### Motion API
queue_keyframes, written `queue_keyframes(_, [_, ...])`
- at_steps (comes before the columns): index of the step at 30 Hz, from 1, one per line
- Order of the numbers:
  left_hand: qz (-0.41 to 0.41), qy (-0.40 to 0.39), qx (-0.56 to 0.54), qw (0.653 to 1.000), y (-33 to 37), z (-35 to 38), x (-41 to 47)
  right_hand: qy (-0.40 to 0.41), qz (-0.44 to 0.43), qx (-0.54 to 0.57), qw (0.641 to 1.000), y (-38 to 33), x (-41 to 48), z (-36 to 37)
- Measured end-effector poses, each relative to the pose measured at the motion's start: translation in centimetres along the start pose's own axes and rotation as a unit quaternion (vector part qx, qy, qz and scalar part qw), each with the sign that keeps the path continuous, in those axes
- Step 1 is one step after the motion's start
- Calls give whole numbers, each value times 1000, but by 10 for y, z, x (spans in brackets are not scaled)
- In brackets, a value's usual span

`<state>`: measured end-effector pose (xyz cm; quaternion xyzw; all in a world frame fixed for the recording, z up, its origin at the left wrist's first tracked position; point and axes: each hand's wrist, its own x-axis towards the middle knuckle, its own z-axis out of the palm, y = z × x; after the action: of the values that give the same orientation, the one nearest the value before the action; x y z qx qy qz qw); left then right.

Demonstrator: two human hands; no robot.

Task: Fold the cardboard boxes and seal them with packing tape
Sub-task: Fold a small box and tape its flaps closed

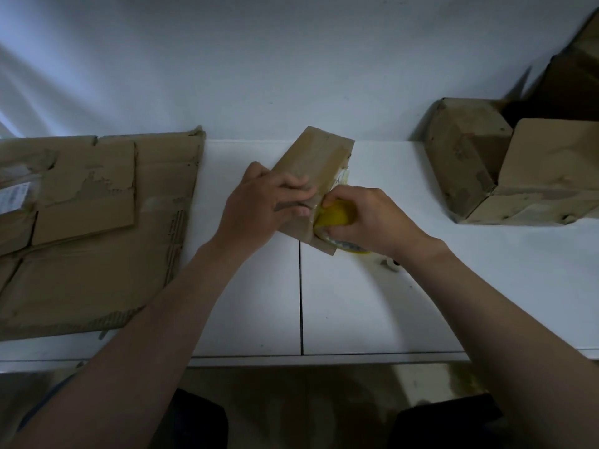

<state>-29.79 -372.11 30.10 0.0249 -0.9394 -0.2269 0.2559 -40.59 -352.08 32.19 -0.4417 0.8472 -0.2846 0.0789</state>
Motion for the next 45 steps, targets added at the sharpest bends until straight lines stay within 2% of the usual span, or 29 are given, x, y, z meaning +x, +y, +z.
queue_keyframes(5, [1, 3, -62, 998, -5, 10, 2, -32, 3, 62, 998, 4, 0, -3])
queue_keyframes(8, [-77, 4, -80, 994, 5, 12, -3, -39, 26, 78, 996, 5, -1, -1])
queue_keyframes(11, [-128, 8, -80, 989, 14, 10, -4, -5, 44, 81, 996, 5, -6, -3])
queue_keyframes(15, [-212, 20, -142, 967, 30, 13, 0, 24, 60, 25, 998, 8, -16, -6])
queue_keyframes(20, [-200, 61, -92, 974, 33, 5, 1, 29, 39, 8, 999, 0, -32, -12])
queue_keyframes(25, [-174, 48, -133, 975, 14, -22, -4, 38, -33, -19, 999, -27, -45, -14])
queue_keyframes(29, [-140, 14, -169, 975, -6, -39, -13, 6, -73, -56, 996, -52, -55, -4])
queue_keyframes(37, [-148, -35, -166, 974, -27, -62, -31, 23, -91, -96, 991, -90, -62, 41])
queue_keyframes(45, [-133, -64, -149, 978, -28, -58, -41, -35, -69, -63, 995, -71, -52, 44])
